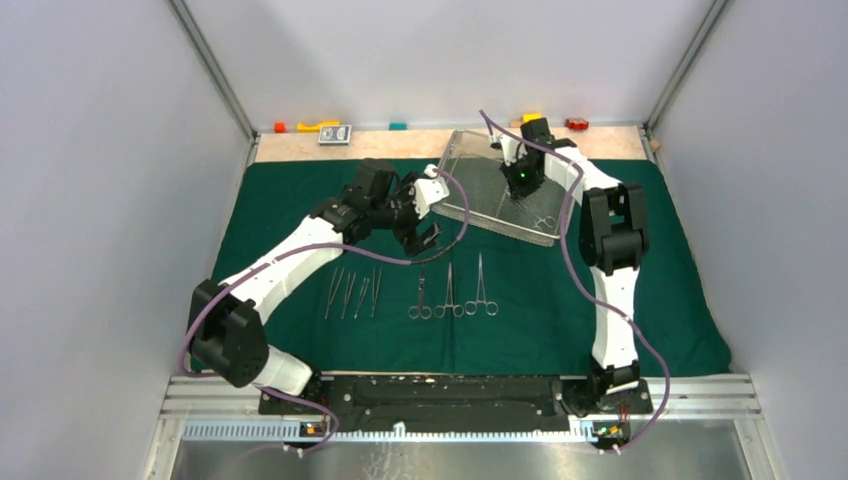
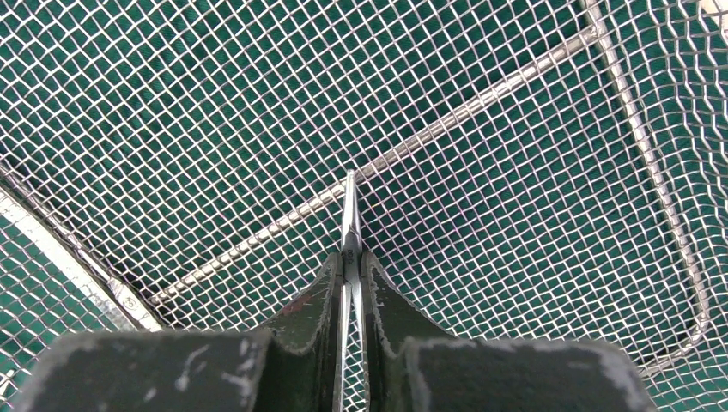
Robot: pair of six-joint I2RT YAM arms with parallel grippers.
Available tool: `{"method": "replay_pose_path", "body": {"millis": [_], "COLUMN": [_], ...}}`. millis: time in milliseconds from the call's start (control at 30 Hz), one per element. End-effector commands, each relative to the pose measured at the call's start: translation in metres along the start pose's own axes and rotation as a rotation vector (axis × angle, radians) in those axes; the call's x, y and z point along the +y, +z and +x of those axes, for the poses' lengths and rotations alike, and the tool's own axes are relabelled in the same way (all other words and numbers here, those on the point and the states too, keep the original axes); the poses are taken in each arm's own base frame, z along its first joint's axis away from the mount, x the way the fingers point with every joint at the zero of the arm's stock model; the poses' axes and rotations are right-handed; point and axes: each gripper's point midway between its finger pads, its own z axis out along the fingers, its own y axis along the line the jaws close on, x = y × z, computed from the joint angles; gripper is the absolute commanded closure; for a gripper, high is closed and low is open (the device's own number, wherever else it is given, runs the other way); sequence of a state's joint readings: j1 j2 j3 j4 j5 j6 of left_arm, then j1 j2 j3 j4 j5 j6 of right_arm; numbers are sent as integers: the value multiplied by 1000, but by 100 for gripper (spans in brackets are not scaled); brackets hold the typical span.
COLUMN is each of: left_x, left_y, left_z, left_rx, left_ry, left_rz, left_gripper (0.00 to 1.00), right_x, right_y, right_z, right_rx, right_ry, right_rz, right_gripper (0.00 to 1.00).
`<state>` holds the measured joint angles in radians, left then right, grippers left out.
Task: Open and lay out the surgical kit
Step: Pick up the medical item from the container.
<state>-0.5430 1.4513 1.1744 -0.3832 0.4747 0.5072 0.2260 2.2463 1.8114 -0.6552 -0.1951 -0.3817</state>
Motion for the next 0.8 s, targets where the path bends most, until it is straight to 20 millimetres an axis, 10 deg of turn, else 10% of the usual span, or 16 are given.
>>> {"method": "replay_pose_path", "body": {"millis": [0,400,767], "left_x": [6,5,27], "left_y": [-8,-1,30], "left_z": [-25,-31,-40], "left_rx": [-74,-82,-116], "left_ry": [39,19,-128], "left_rz": [-19,21,-19], "left_gripper": [1,1,1], "right_x": [0,-27,-33], "right_y": [24,-28,-52], "right_z": [55,-16,-36], "right_rx": [180,-53,-173], "right_ry": [45,96,119], "right_rz": [-18,46,56], "right_gripper": [97,100,100]}}
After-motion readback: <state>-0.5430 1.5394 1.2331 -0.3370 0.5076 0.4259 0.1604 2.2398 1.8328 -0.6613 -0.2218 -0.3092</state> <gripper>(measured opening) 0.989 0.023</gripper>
